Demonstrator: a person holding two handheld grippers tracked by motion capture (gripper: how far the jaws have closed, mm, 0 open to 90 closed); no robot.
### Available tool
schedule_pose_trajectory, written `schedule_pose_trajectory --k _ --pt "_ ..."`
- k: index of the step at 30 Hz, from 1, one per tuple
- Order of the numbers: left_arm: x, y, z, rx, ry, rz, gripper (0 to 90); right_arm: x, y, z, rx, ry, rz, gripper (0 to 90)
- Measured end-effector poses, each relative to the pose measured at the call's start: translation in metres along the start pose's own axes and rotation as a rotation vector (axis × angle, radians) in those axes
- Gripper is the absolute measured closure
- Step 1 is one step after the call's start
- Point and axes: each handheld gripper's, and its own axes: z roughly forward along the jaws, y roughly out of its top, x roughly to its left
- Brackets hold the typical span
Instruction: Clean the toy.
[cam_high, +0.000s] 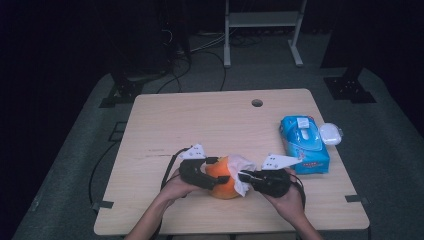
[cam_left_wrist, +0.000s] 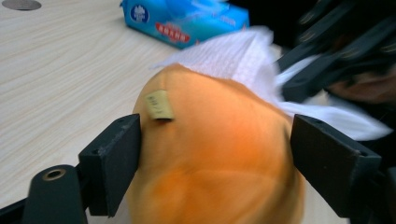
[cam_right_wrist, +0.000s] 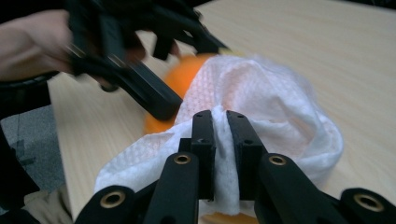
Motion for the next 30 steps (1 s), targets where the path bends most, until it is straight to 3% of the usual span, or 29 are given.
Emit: schedule_pose_trajectory --k 2,3,5,9,12,15,17,19,21,23,24,27,30 --pt "-0.005 0.001 0.002 0.004 0.005 0.031 26.9 0.005 0.004 -0.002 -0.030 0.007 -0.013 81.3" --pt "-0.009 0.001 0.002 0.013 0.006 0.070 28.9 0.007 0.005 -0.004 -0.041 -0.006 -0.018 81.3" --pt "-0.014 0.002 0.003 0.028 0.014 0.121 31.3 0.003 0.004 -0.004 -0.026 -0.025 -0.015 81.4" --pt "-0.014 0.000 0.003 0.026 0.011 0.121 32.1 -0.023 -0.008 -0.005 -0.002 -0.065 0.069 81.5" --pt "-0.012 -0.002 0.003 0.018 -0.004 0.122 32.1 -0.029 -0.010 -0.010 -0.004 -0.094 0.095 81.4" --pt "-0.011 -0.003 0.003 0.015 -0.021 0.128 31.0 -0.024 -0.007 -0.011 -0.034 -0.043 0.091 81.4" --pt "-0.010 -0.003 0.002 0.019 -0.026 0.129 30.8 -0.021 -0.005 -0.008 -0.021 -0.048 0.068 81.4" --pt "-0.008 -0.005 0.000 0.014 -0.029 0.117 30.9 -0.025 -0.007 -0.008 -0.012 -0.047 0.088 81.4" --pt "-0.006 -0.006 -0.002 0.017 -0.035 0.117 31.0 -0.035 -0.012 -0.008 0.013 -0.080 0.117 81.4" --pt "-0.005 -0.007 -0.004 0.018 -0.045 0.124 31.0 -0.044 -0.018 -0.010 -0.002 -0.055 0.182 81.3" --pt "-0.006 -0.008 -0.004 0.018 -0.045 0.125 30.9 -0.045 -0.018 -0.012 -0.010 -0.044 0.191 81.3" --pt "-0.007 -0.008 -0.004 0.021 -0.058 0.134 31.0 -0.038 -0.013 -0.012 -0.021 -0.034 0.157 81.3" --pt "-0.009 -0.008 -0.003 0.025 -0.063 0.145 30.9 -0.039 -0.015 -0.007 0.016 -0.037 0.148 81.2"
